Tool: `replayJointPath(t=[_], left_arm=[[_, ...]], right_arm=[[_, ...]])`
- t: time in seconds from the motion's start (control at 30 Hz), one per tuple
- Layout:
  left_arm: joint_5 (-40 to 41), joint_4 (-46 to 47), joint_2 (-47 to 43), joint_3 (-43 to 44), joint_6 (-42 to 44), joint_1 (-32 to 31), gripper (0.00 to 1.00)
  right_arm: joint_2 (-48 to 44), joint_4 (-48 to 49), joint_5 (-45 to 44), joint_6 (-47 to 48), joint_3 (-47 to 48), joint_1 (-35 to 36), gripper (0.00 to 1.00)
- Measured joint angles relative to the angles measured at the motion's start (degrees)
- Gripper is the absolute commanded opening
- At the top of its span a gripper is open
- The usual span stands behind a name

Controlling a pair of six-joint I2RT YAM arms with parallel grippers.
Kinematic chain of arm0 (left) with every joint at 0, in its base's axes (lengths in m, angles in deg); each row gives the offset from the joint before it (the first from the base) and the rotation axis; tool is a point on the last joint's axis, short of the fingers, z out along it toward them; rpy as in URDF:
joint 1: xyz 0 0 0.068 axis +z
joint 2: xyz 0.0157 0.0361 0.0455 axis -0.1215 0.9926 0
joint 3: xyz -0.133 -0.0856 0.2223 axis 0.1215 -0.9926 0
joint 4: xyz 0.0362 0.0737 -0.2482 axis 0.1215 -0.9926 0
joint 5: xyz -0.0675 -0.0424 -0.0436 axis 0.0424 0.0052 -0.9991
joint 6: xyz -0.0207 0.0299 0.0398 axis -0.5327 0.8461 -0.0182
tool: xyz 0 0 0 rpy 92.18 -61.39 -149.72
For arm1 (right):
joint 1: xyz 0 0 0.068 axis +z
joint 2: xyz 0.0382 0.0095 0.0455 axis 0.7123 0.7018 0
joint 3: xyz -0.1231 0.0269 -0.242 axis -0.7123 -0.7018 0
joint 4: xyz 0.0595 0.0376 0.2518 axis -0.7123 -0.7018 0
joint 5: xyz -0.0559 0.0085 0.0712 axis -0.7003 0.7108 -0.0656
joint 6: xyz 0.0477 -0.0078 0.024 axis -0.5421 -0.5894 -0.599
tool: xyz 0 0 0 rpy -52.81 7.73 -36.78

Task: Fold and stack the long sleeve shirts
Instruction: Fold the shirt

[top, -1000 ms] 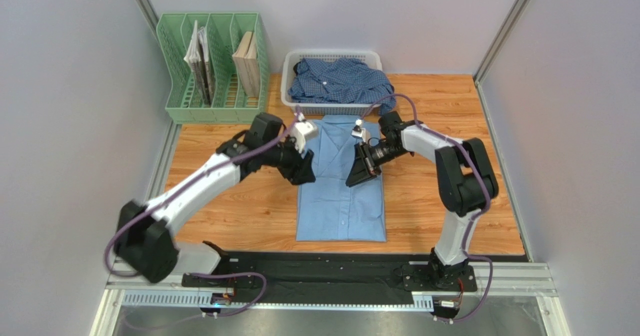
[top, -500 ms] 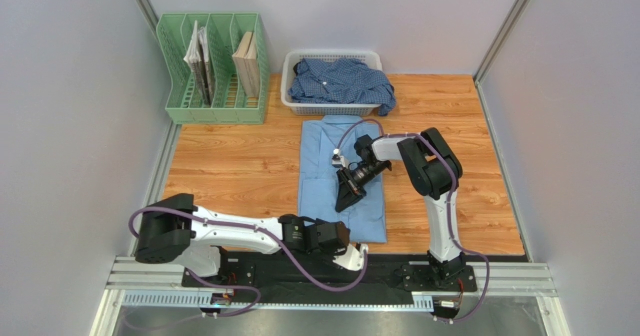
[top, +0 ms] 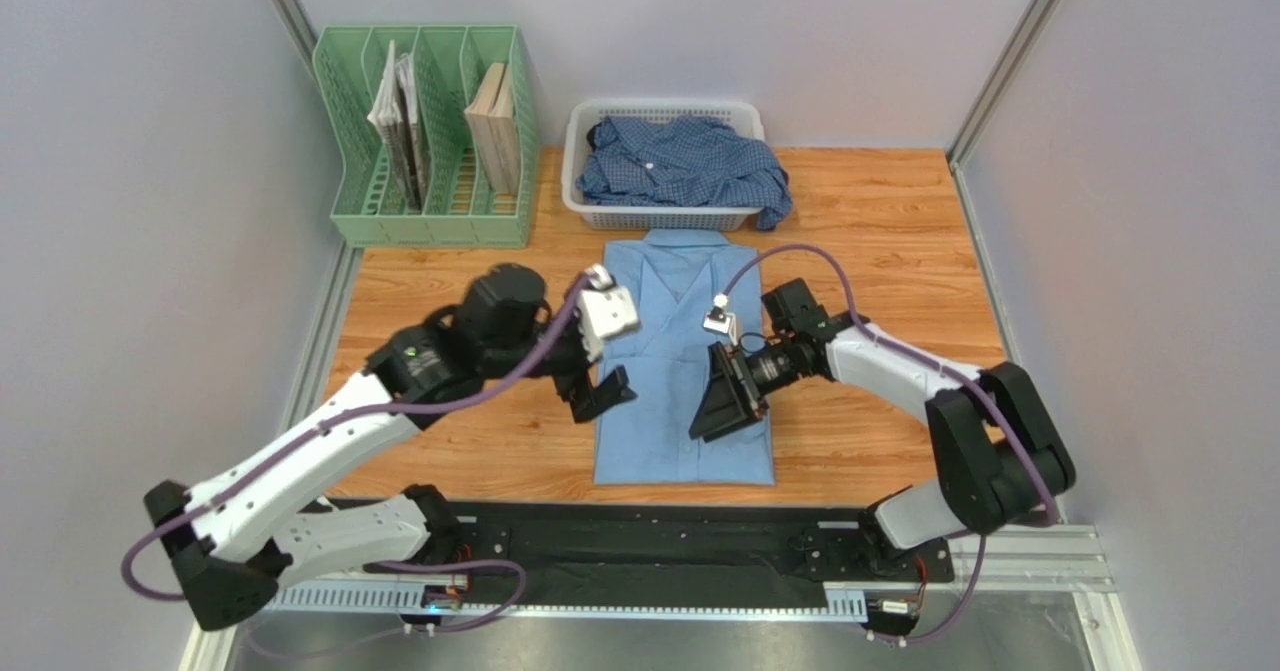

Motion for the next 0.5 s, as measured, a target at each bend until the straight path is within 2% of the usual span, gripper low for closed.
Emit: replayJointPath(t=[0.1,0.27,0.33,0.4,0.5], left_arm=[[-7.43,-1.27,-3.43,6.19,-4.66,8.11,0.98],[-18.16,-3.37,0.04,9.51,-11.39,20.79,0.98],[-21.90,-3.28,2.05,7.63,-13.99,24.28,0.99],[-26.05,-1.27,2.23,1.55,-18.21,27.50,0.99],[-29.64,1.38,0.33,-5.60,-23.06,29.70,0.99]], right_arm=[[-3.87,8.98,-0.04,-8.37,-6.27,4.59,0.84],[4.87,15.12,0.17,-13.44,-6.47,13.27,0.78],[10.80,15.32,0.59,-13.11,-5.44,13.25,0.78],[16.31,16.35,2.54,-12.33,-4.42,12.85,0.79],[18.21,17.92,5.22,-12.48,-3.56,12.20,0.79]])
